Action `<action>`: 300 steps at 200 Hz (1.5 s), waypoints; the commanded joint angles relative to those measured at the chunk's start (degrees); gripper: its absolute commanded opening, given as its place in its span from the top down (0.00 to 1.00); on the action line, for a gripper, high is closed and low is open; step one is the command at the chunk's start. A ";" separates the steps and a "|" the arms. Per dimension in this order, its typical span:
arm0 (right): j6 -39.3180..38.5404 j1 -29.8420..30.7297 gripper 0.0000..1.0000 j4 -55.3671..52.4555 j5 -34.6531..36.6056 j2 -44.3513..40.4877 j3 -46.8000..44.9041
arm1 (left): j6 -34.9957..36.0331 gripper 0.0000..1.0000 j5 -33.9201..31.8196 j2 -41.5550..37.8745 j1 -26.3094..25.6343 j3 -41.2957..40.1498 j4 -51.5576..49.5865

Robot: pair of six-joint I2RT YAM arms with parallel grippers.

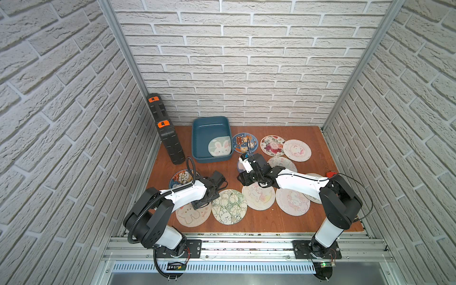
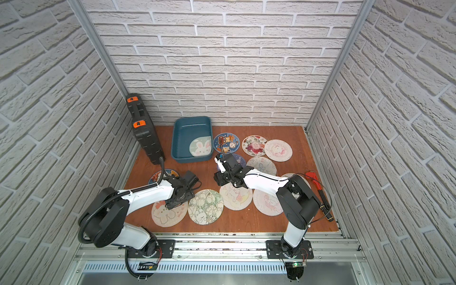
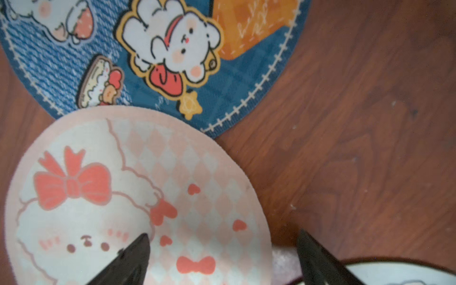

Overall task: Put the coasters into the storage box
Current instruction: Pick up the coaster from the center of the board.

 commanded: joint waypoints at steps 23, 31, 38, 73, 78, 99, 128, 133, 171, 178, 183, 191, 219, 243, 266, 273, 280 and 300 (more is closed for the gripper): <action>-0.30 0.40 0.43 1.29 0.43 -3.14 -1.12 | -2.45 0.30 1.43 0.89 -0.58 -3.55 1.07; -0.32 0.35 0.43 1.10 0.54 -3.14 -1.07 | -2.74 0.36 1.17 0.98 -0.74 -3.78 0.98; -0.32 0.36 0.43 1.00 0.49 -3.22 -1.02 | -2.98 0.40 1.11 1.07 -0.95 -4.03 1.13; 0.00 0.40 0.44 0.73 0.28 -3.40 -1.27 | -4.05 0.69 0.94 1.67 -1.83 -5.28 1.48; 0.04 0.37 0.44 0.63 0.29 -3.44 -1.29 | -4.21 0.73 0.95 1.69 -1.95 -5.53 1.64; 0.14 0.45 0.44 0.24 0.38 -3.49 -1.46 | -4.65 0.87 1.01 1.94 -2.15 -6.68 3.03; 0.51 0.44 0.44 0.04 0.51 -3.82 -1.64 | -4.84 1.00 0.79 2.22 -2.37 -7.27 4.17; 0.51 0.42 0.44 0.04 0.47 -3.84 -1.64 | -4.74 1.00 0.66 2.22 -2.41 -7.26 4.15; 1.00 0.44 0.44 -0.25 1.30 -3.93 -1.73 | -2.07 1.00 -2.18 -0.19 -3.59 -5.94 4.67; 1.15 0.44 0.44 -0.36 1.56 -3.93 -1.73 | -1.46 1.00 -3.19 -1.18 -4.03 -5.26 4.50; 1.31 0.44 0.44 -0.43 1.81 -3.93 -1.73 | -0.97 1.00 -4.12 -1.92 -4.39 -4.67 4.16; 1.45 0.44 0.44 -0.50 2.12 -3.93 -1.80 | -0.22 1.00 -5.68 -2.95 -4.85 -3.63 3.37; 1.98 0.44 0.44 -0.41 2.71 -4.10 -2.34 | 2.81 1.00 -10.49 -5.87 -5.37 0.76 -1.06; 2.01 0.45 0.44 -0.94 3.31 -4.01 -2.25 | 5.04 1.00 -13.81 -8.40 -5.48 4.26 -4.84; 2.26 0.40 0.44 -1.28 5.10 -4.19 -2.19 | 7.14 1.00 -16.27 -11.18 -5.48 6.45 -6.39; 2.20 0.36 0.44 -1.53 5.74 -4.19 -2.12 | 7.82 1.00 -16.95 -12.06 -5.48 7.02 -6.53; 2.14 0.33 0.44 -1.79 6.43 -4.19 -2.00 | 8.78 1.00 -17.64 -12.74 -5.48 7.56 -6.53; 1.76 0.11 0.44 -2.60 8.20 -4.11 -1.72 | 11.37 1.00 -19.15 -14.33 -5.48 9.36 -5.94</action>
